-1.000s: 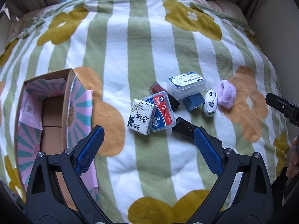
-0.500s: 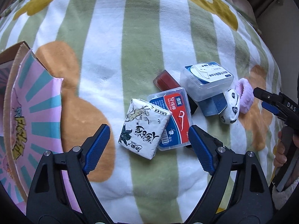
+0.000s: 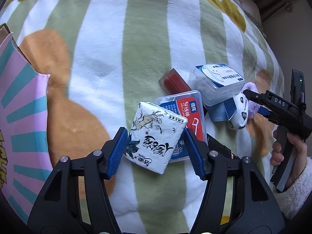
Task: Organize objects
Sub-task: 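Grasp the white printed tissue pack with the left gripper while the right gripper grasps the pink towel roll, then carry the tissue pack and towel roll into the box and open both grippers, then lift both grippers out of the box and move back toward the objects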
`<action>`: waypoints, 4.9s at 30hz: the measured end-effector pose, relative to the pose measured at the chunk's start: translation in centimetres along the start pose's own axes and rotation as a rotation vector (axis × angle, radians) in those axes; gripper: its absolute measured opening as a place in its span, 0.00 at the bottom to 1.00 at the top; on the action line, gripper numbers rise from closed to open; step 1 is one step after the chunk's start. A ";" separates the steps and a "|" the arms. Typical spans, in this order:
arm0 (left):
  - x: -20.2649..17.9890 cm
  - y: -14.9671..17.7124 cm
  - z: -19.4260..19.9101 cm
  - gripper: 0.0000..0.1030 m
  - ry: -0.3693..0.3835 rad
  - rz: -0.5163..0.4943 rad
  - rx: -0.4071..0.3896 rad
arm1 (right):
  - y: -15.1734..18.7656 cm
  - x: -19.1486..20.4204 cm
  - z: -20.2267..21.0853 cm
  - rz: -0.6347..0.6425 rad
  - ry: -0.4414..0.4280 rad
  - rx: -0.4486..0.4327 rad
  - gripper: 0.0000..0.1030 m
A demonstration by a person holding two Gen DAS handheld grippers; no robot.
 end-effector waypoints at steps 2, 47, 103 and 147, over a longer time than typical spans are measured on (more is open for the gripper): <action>0.1 0.0 0.0 0.50 0.000 0.003 -0.005 | 0.1 0.0 -0.3 -0.003 0.012 0.011 0.61; -5.2 1.3 21.4 0.48 -0.249 -0.140 -0.221 | 4.3 11.9 22.2 0.403 0.011 -0.164 0.41; 16.6 8.8 20.9 0.48 -0.445 0.398 -0.104 | 16.3 45.0 5.8 1.107 -0.346 0.160 0.41; 12.8 8.2 19.5 1.00 -0.409 0.388 -0.090 | 17.1 44.2 3.5 1.175 -0.363 0.246 1.00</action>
Point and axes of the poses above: each gripper's, at about its wrist camera, not at the fingertips, and z roughly against the way its jaws point, x to its left, y to its underside, the point moved 4 cm from there along -z, roughly the way its jaws point, and after that the axes turned 11 degrees about -x, right-handed, at the moved point
